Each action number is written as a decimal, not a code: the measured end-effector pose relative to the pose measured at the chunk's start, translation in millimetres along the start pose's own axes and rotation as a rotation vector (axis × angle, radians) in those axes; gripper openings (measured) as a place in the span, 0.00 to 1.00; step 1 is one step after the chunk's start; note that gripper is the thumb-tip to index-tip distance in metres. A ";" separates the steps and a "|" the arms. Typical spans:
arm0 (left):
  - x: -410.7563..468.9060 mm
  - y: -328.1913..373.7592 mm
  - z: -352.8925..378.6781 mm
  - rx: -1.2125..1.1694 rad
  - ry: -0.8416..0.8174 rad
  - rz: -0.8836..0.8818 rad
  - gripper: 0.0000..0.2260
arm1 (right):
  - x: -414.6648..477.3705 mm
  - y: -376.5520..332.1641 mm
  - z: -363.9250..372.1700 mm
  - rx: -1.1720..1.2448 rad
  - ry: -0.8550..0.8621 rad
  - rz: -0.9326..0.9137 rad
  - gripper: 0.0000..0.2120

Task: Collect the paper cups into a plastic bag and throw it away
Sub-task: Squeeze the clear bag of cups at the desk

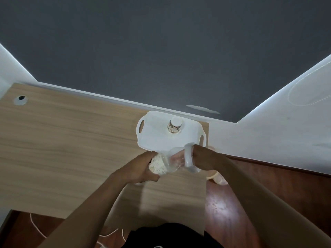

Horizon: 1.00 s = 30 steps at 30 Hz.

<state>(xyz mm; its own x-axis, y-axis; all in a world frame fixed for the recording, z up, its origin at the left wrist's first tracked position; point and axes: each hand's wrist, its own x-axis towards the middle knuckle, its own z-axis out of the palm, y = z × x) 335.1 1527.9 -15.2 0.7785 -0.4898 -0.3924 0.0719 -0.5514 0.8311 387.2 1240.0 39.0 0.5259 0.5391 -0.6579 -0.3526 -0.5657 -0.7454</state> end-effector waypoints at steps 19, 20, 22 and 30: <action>-13.1 34.0 34.8 0.085 -0.072 0.029 0.44 | -36.8 15.5 70.2 -0.237 0.261 -0.041 0.10; -12.2 33.3 37.2 0.084 -0.071 0.035 0.45 | -35.3 12.8 72.3 -0.272 0.247 -0.037 0.09; -11.2 33.4 41.6 0.086 -0.055 0.047 0.47 | -40.2 10.1 74.3 -0.244 0.263 -0.043 0.09; -18.2 25.9 29.1 0.164 0.022 0.053 0.42 | -54.9 21.2 57.6 -0.394 0.298 -0.095 0.14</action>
<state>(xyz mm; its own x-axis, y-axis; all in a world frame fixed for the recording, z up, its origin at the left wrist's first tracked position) 304.7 1502.8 2.0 0.7920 -0.5076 -0.3392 -0.0711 -0.6285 0.7745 306.2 1234.3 53.1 0.7601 0.4308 -0.4866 -0.0034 -0.7461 -0.6658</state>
